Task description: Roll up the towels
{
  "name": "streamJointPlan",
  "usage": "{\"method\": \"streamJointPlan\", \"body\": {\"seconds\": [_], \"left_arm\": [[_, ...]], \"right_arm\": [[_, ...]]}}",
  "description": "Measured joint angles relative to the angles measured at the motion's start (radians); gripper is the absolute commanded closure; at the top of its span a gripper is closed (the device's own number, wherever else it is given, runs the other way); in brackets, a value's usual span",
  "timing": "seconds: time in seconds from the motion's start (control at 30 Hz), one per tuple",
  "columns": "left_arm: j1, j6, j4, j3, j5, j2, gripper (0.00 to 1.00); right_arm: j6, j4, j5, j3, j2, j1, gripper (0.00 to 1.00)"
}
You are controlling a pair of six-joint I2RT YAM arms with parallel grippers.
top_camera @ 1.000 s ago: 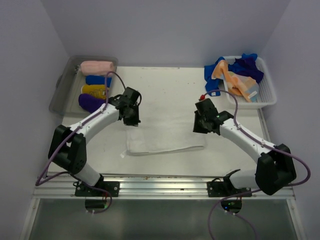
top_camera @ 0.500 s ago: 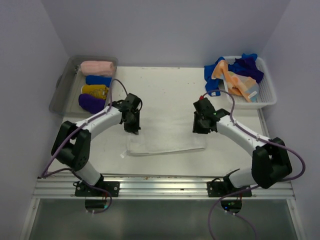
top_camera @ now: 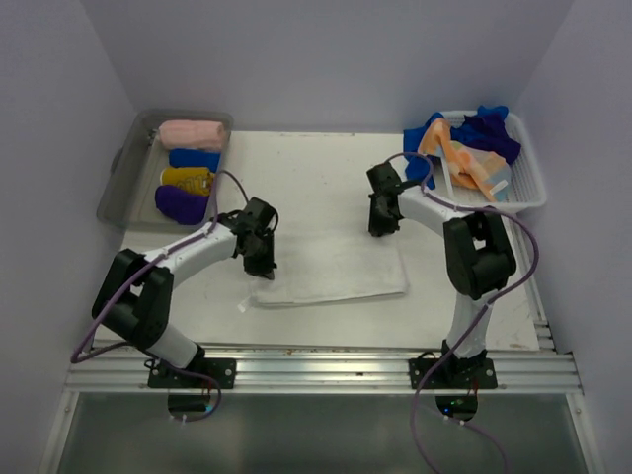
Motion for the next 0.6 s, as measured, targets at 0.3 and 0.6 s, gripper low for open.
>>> {"method": "streamJointPlan", "body": {"seconds": [0.3, 0.6], "left_arm": [[-0.002, 0.013, -0.049, 0.138, -0.028, 0.231, 0.92], [0.003, 0.107, -0.230, 0.665, -0.159, 0.592, 0.92]], "right_arm": [[0.012, 0.068, -0.045, -0.119, -0.053, -0.074, 0.74], [0.157, 0.146, -0.036, -0.559, -0.426, 0.026, 0.74]]}}
